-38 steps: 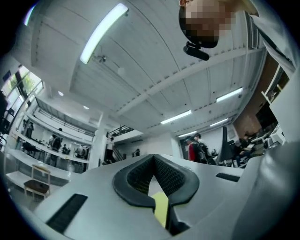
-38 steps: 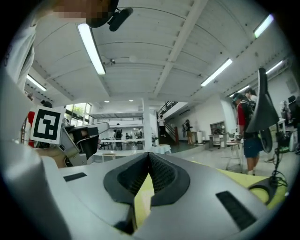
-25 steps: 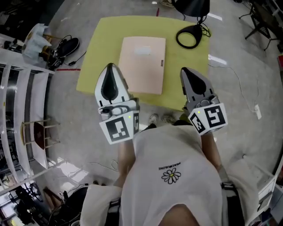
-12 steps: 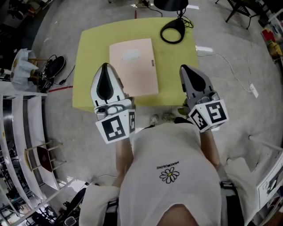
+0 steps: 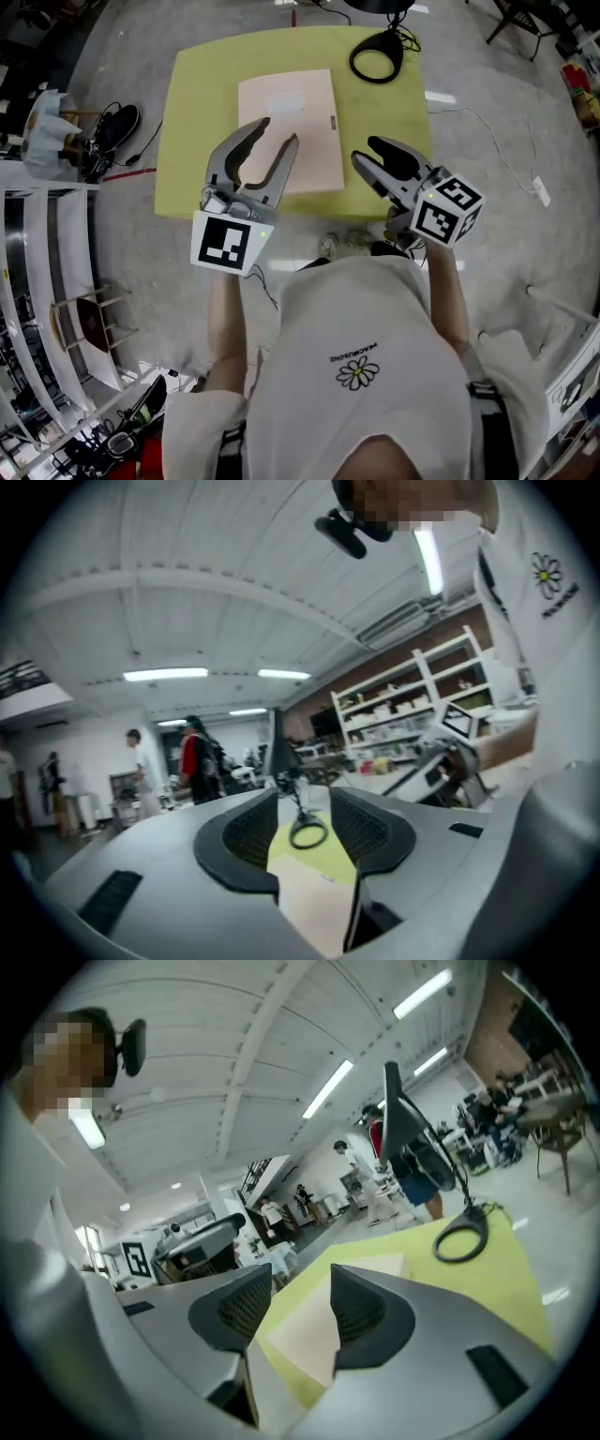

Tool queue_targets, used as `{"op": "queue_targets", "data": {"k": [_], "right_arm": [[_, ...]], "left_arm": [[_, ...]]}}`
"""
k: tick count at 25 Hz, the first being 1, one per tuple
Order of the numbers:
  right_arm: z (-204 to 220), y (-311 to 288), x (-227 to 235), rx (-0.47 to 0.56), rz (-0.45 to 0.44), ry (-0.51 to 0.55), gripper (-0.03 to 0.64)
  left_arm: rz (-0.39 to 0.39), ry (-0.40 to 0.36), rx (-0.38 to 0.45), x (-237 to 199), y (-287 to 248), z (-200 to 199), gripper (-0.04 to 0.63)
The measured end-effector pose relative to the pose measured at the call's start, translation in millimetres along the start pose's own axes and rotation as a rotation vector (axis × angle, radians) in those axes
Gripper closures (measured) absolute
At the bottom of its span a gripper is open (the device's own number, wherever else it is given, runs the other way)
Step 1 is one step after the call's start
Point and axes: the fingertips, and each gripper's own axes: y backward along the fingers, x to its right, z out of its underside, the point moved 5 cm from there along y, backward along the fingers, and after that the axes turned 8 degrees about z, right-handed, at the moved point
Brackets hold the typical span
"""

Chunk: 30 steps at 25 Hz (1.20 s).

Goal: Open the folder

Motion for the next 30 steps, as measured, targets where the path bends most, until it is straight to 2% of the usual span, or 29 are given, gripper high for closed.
{"op": "queue_targets", "data": {"k": [2, 4, 8, 10, 12, 16, 21, 24, 28, 30], "right_arm": [[13, -9, 7, -0.037, -0.072, -0.131, 0.456], [29, -16, 14, -0.085, -0.159, -0.262, 0.454], [64, -27, 18, -0.146, -0.313, -0.515, 0.456], [80, -32, 23, -0.175, -0.335, -0.602, 0.455], [93, -36, 31, -0.196, -0.330, -0.662, 0.454], [120, -42, 48, -0.233, -0.305, -0.720, 0.454], [159, -46, 70, -0.298, -0.275, -0.806, 0.460], [172, -50, 77, -0.318, -0.266, -0.809, 0.478], [179, -53, 83, -0.337, -0.237, -0.867, 0.495], [180, -53, 85, -0.342, -0.226, -0.862, 0.503]], "left_arm": [[0.213, -0.114, -0.142, 18, -4, 21, 0.337], [0.348, -0.194, -0.264, 35, -7, 46, 0.294], [0.496, -0.353, -0.499, 58, -9, 101, 0.289], [0.554, -0.402, -0.605, 64, -7, 128, 0.287], [0.603, -0.411, -0.675, 66, -5, 148, 0.285], [0.636, -0.503, -0.799, 64, 1, 177, 0.289], [0.571, -0.559, -0.838, 54, 0, 193, 0.341], [0.548, -0.592, -0.859, 49, 2, 200, 0.387], [0.562, -0.568, -0.865, 49, 5, 200, 0.393], [0.572, -0.563, -0.868, 52, 5, 200, 0.393]]}}
